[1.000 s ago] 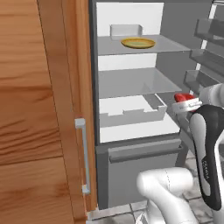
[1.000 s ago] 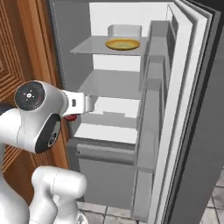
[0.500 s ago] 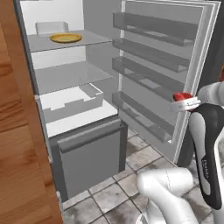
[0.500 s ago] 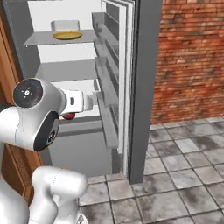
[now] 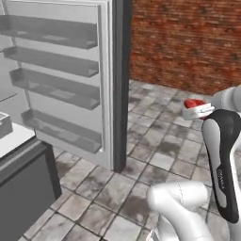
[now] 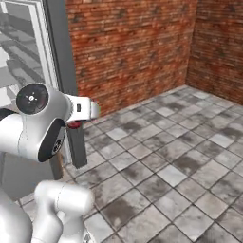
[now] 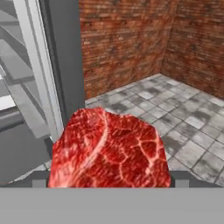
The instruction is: Retrieve the steak from the fridge and place it on the saucepan with marinade on the stove.
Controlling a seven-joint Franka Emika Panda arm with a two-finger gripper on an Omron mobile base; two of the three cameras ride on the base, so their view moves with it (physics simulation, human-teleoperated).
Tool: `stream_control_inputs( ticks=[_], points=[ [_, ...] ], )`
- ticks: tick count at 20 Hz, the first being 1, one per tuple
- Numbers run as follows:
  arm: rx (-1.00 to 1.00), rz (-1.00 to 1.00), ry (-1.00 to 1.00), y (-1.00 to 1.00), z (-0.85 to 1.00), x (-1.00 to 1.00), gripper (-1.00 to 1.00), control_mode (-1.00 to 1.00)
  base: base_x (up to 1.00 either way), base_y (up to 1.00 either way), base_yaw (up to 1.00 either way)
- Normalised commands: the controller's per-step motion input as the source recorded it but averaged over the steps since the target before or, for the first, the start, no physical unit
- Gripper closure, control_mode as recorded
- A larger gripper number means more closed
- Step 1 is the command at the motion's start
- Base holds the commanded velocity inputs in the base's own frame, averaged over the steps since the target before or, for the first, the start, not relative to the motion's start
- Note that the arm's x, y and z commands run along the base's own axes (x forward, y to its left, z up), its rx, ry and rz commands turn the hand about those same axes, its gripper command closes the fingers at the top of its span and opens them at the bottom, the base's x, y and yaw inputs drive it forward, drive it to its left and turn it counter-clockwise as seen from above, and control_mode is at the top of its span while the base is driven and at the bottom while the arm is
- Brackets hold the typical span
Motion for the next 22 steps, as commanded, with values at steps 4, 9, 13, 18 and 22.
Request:
stream_control_inputs(
  ticks=[4, 9, 13, 18, 22],
  points=[
    [0.0, 0.0, 0.0, 0.0, 0.0, 0.0, 1.0, 1.0, -0.31, 0.01, -0.99],
    [0.0, 0.0, 0.0, 0.0, 0.0, 0.0, 1.0, 1.0, -0.14, 0.0, -0.99],
    [0.0, 0.0, 0.0, 0.0, 0.0, 0.0, 1.0, 1.0, 0.0, 0.0, -1.0],
    [0.0, 0.0, 0.0, 0.0, 0.0, 0.0, 1.0, 1.0, 0.0, 0.0, -1.0],
    [0.0, 0.0, 0.0, 0.0, 0.0, 0.0, 1.0, 1.0, 0.0, 0.0, -1.0]
  ],
)
